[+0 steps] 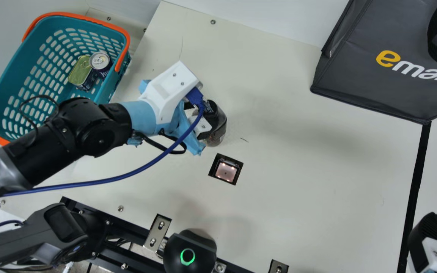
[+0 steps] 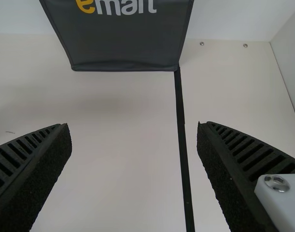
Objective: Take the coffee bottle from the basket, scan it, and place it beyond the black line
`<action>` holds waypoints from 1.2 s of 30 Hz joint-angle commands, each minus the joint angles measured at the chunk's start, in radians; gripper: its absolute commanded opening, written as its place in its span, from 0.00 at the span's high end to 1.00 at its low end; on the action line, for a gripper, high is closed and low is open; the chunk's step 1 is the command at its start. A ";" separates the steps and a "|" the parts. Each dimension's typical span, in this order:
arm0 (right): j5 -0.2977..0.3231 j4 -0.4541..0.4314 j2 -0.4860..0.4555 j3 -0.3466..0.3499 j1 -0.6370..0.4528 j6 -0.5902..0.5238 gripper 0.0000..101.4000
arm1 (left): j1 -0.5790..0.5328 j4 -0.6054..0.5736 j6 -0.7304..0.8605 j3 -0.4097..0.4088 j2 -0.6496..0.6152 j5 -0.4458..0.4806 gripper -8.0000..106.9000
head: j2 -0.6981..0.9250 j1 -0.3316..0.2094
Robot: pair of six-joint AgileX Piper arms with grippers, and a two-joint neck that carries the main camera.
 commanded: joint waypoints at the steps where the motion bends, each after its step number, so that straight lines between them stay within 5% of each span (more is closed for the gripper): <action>1: 0.000 0.000 0.000 0.000 0.000 0.000 0.10 | -0.002 0.001 0.000 -0.003 -0.002 0.004 0.26 | 0.002 -0.027; 5: 0.000 0.000 0.000 0.000 0.000 0.000 0.10 | -0.002 0.001 -0.003 -0.011 -0.005 0.012 0.15 | 0.002 -0.027; 36: 0.000 0.000 0.000 0.000 0.000 0.000 0.10 | 0.102 0.059 -0.068 -0.075 -0.077 0.040 0.15 | 0.002 -0.027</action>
